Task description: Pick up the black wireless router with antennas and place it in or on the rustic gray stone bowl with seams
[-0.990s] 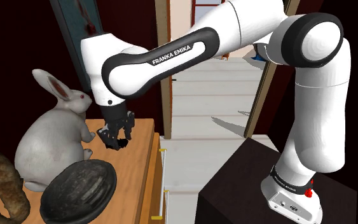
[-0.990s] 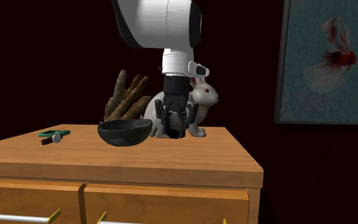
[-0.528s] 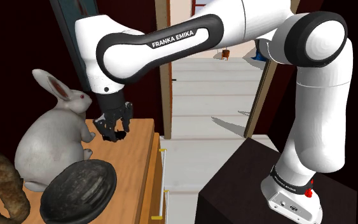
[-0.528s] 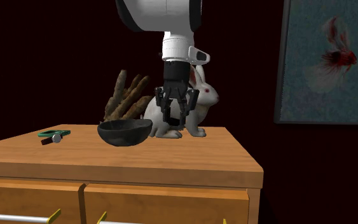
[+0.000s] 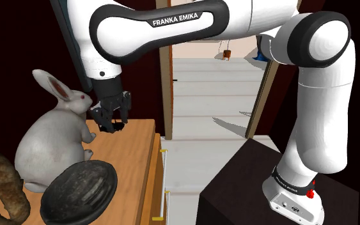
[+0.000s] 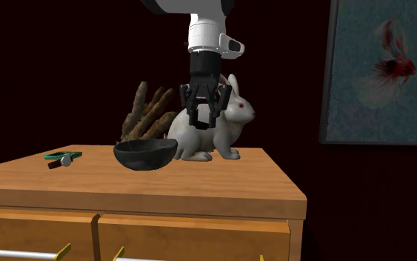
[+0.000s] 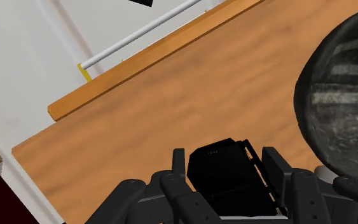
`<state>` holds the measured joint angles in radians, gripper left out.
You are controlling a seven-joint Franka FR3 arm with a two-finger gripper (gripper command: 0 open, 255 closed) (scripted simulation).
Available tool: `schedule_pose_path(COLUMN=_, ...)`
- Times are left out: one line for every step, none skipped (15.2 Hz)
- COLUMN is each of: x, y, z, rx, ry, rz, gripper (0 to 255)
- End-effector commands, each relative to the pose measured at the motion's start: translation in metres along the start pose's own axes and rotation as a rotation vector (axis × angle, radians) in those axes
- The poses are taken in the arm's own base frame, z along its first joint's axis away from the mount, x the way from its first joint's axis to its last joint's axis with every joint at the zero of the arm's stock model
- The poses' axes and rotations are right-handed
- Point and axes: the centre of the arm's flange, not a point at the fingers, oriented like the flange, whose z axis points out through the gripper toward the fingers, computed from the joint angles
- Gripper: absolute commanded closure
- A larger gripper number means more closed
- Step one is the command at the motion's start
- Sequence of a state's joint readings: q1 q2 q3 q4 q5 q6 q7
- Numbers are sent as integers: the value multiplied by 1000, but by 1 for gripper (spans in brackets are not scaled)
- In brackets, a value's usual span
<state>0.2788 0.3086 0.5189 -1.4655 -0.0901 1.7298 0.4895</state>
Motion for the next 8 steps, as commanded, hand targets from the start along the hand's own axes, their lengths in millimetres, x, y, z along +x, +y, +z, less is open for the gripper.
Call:
schedule_pose_path(x=0, y=0, z=-9, rx=0, ry=0, rz=0, gripper=255)
schedule_pose_path(x=0, y=0, z=-15, rx=0, ry=0, rz=0, gripper=255)
schedule_pose_path(x=-1, y=0, z=-20, rx=0, ry=0, rz=0, gripper=255)
schedule_pose_path(x=-1, y=-1, z=-24, rx=0, ry=0, rz=0, gripper=255)
schedule_pose_path(x=-4, y=-13, z=-23, rx=0, ry=0, rz=0, gripper=255)
schedule_pose_path(x=-8, y=-26, z=-22, rx=0, ry=0, rz=0, gripper=255)
schedule_pose_path(x=-12, y=-39, z=-21, rx=0, ry=0, rz=0, gripper=255)
schedule_pose_path(x=-16, y=-51, z=-20, rx=0, ry=0, rz=0, gripper=255)
